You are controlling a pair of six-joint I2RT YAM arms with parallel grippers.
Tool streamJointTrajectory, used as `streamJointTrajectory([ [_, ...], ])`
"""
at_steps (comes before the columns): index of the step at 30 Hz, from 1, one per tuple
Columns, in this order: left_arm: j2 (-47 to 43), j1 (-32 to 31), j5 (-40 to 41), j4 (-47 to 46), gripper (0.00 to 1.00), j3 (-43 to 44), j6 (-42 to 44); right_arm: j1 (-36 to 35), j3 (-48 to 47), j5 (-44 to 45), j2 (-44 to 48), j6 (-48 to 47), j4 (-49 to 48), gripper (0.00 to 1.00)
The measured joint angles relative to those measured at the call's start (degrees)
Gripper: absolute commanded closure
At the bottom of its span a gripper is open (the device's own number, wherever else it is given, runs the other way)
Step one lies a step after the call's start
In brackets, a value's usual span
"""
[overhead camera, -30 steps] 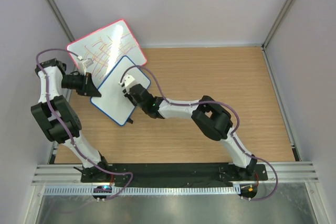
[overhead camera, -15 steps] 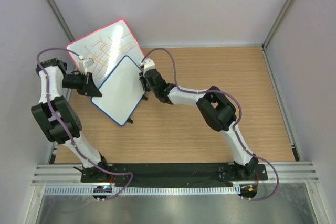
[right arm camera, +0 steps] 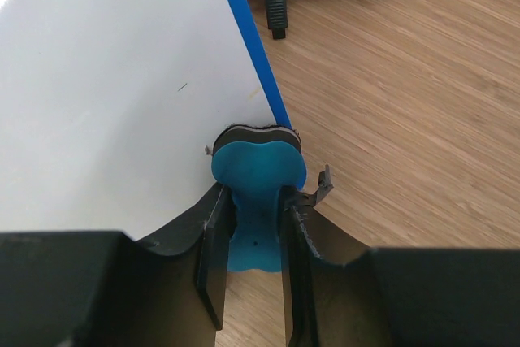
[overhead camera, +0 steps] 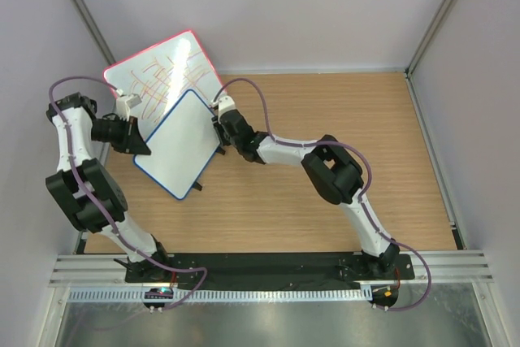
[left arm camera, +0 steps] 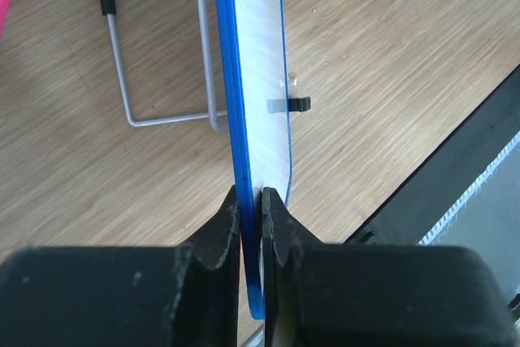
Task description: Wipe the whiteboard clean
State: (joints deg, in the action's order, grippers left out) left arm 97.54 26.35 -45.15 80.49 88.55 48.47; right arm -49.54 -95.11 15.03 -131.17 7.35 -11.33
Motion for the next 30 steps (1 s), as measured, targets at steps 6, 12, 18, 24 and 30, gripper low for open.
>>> streamJointTrajectory([
  [6,-0.2,1.4,0.3,0.4,1.0,0.4,1.2,-0.5,-0.9,-0.6,0.0,-1.0,1.4,0.99],
  [12,-0.2,2.2,1.1,1.1,1.0,0.4,1.7,-3.7,-0.9,2.8,0.6,-4.7,2.5,0.99],
  [18,-0.2,4.2,1.3,1.9,1.0,0.5,3.5,-7.6,0.2,4.2,2.8,-5.2,1.1,0.99],
  [24,-0.2,4.8,1.6,2.7,1.0,0.5,4.5,-11.0,4.3,2.8,4.1,1.8,-3.9,0.99],
  [30,-0.2,5.3,1.8,3.1,1.0,0.6,5.0,-10.6,7.0,2.8,3.5,7.6,-5.5,0.99],
])
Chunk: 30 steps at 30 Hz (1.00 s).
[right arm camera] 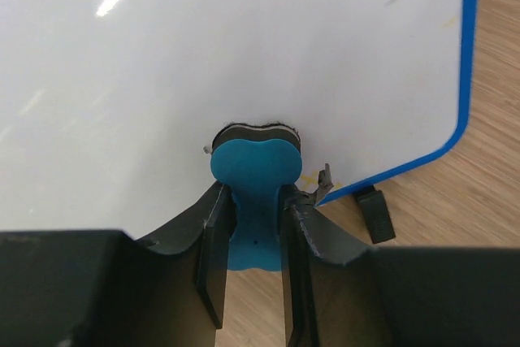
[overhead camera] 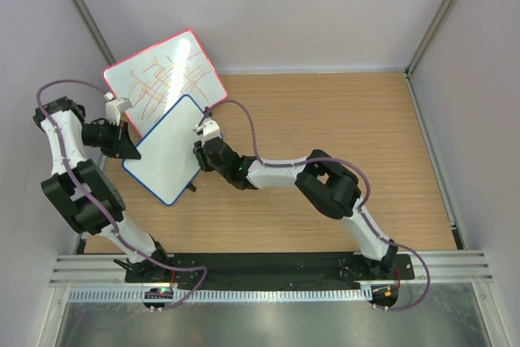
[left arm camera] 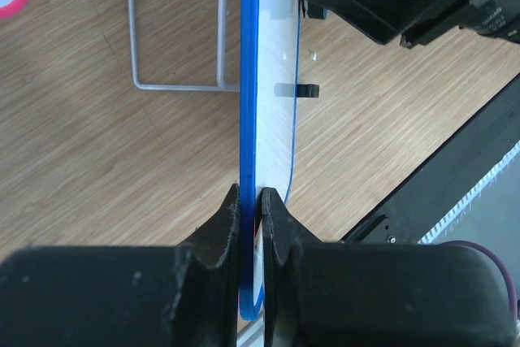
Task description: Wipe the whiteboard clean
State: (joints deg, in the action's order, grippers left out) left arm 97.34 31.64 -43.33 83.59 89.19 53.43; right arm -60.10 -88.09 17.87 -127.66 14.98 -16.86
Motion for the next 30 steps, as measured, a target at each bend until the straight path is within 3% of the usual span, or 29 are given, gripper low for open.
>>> streamJointTrajectory([
  [10,0.0,0.6,0.5,0.3,1.0,1.0,1.2,4.8,0.0,0.0,-1.2,5.4,-0.5,0.99],
  [30,1.4,0.8,0.2,0.6,1.0,2.4,1.2,-1.0,-2.0,-3.9,-2.1,6.4,6.1,0.99],
])
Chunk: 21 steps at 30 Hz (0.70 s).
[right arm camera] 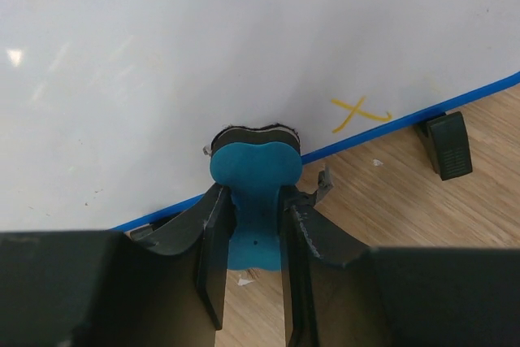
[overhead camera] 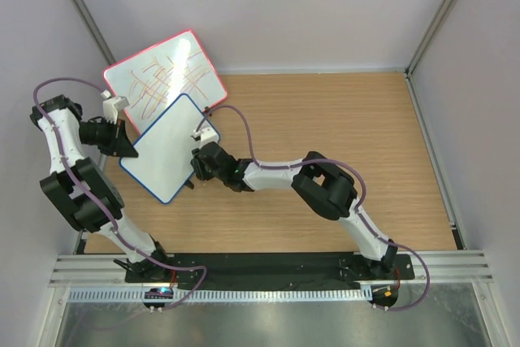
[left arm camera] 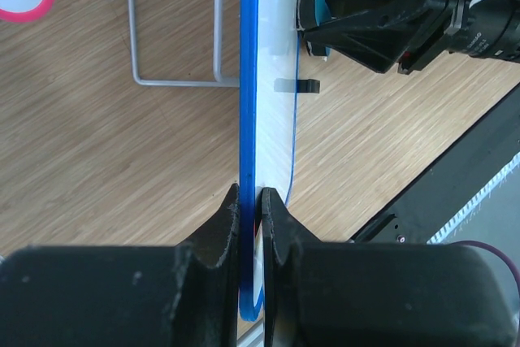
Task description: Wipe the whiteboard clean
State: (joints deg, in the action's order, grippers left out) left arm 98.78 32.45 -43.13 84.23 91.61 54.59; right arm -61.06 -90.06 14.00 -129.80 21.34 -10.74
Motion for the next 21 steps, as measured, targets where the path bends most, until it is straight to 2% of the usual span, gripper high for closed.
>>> streamJointTrajectory([
  [10,0.0,0.0,-0.6,-0.2,1.0,0.2,0.1,6.6,0.4,-2.5,0.0,6.6,1.0,0.99],
  [21,0.2,0.0,-0.6,-0.1,1.0,0.5,0.3,5.6,-1.5,-2.6,-0.2,6.7,4.1,0.99],
])
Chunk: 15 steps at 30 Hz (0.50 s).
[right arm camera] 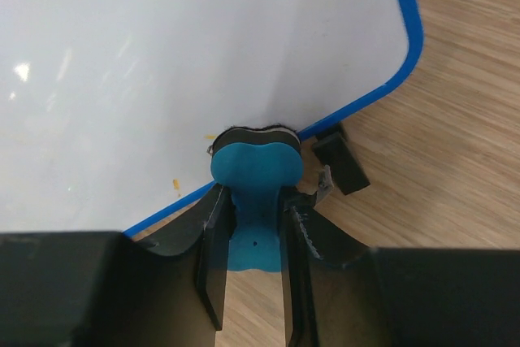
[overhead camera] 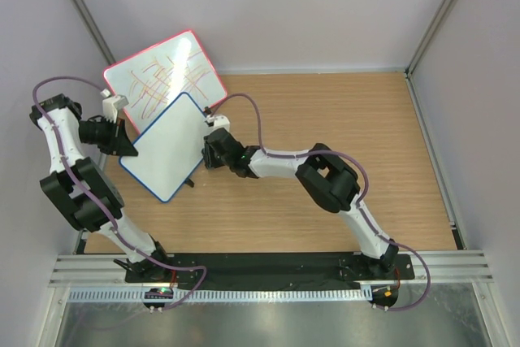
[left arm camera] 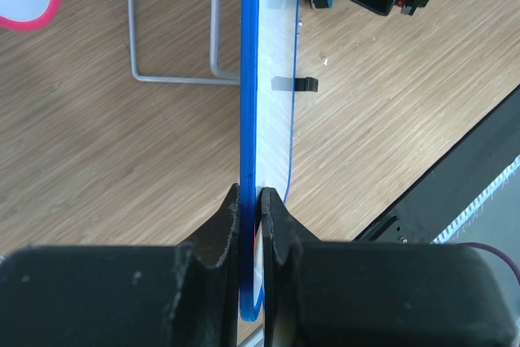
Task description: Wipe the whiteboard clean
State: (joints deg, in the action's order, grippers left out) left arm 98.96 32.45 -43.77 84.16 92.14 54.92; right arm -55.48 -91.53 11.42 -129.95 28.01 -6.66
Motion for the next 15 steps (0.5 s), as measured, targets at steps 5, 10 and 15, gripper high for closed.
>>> streamJointTrajectory([
  [5,0.3,0.0,0.0,0.1,1.0,0.5,0.0,-3.0,-2.3,0.4,-0.9,-0.7,2.6,0.99],
  [10,0.3,0.0,0.0,0.1,1.0,0.6,0.0,-5.6,-2.6,-0.1,-0.9,-0.9,3.7,0.99],
  [15,0.3,0.0,-0.1,0.1,1.0,0.6,0.1,-5.3,-2.6,-0.2,-0.9,-1.0,3.8,0.99],
])
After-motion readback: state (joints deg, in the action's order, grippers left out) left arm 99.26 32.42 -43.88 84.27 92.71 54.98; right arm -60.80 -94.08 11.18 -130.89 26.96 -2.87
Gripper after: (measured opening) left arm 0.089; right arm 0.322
